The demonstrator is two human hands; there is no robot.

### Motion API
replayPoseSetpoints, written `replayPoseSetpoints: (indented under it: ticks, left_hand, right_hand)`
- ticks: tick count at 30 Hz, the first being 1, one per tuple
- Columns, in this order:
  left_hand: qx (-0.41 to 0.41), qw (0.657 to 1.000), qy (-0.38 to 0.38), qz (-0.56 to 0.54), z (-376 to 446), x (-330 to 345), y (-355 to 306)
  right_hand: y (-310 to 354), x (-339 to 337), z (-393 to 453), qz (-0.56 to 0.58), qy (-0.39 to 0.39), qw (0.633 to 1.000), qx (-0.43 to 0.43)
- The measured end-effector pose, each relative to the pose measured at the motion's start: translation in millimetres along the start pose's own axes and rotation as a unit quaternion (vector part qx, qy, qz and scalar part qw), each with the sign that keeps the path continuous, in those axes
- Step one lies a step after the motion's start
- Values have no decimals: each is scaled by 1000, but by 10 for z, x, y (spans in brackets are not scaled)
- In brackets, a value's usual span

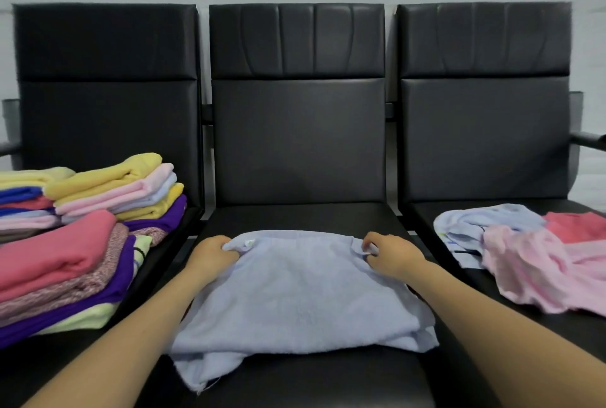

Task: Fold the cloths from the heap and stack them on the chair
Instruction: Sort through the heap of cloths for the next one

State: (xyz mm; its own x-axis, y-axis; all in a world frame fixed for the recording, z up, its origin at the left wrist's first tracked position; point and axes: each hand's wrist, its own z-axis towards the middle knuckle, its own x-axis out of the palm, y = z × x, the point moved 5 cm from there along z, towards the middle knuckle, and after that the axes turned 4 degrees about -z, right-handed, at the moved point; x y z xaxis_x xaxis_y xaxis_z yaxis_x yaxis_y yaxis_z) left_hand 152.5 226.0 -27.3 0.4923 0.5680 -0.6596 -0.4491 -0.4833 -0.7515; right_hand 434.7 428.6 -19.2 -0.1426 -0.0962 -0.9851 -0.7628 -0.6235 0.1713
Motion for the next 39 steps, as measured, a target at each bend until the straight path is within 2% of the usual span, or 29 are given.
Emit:
replayPoseSetpoints:
  ticks: [4, 8, 10, 13, 16, 19, 22, 24, 26, 28, 30, 32, 36, 39]
  left_hand:
    - [-16, 986, -16, -166, -108, -68, 58]
    - [-16, 955, -28, -295, -277, -213, 58]
    - [-9, 927, -22, -374, -412, -253, -11]
    - [-12, 889, -32, -456, -533, -326, -141]
    - [-9, 867, -48, -496, -584, -483, -269]
    - [19, 865, -80, -494, -608, -785, -554]
    - [38, 850, -148, -504, -700, -1212, -984]
    - [54, 841, -172, -510, -764, -1458, -1253]
    - [88, 838, -186, -505, -815, -1635, -1449]
    - [108, 855, -218, -458, -877, -1795, -1544]
    - [130, 882, -251, -377, -928, -1915, -1598]
    - [173, 887, -272, -331, -1000, -2011, -1660]
    - [246, 866, -298, -318, -1202, -2197, -1751]
    - [229, 844, -282, -394, -1262, -2285, -1766]
  right_hand:
    - [7, 20, -23, 53, 16, 998, 18]
    - [-72, -62, -135, 177, -58, 981, 46]
    - [-121, -114, -244, 305, -79, 947, 62]
    - [-137, -259, -399, 508, -105, 851, 88]
    - [-128, -533, -535, 589, -144, 787, 113]
    - [-48, -1010, -598, 600, -189, 769, 109]
    - [112, -1702, -698, 619, -275, 734, 53]
    - [229, -2091, -783, 608, -323, 725, 27]
    - [334, -2328, -837, 588, -332, 738, 1]
    - [415, -2476, -919, 568, -338, 750, -26]
    - [450, -2575, -984, 564, -347, 748, -39]
    - [466, -2665, -1061, 569, -356, 740, -39]
    - [517, -2824, -1208, 586, -363, 723, -42]
    - [555, -2870, -1221, 649, -331, 685, -1]
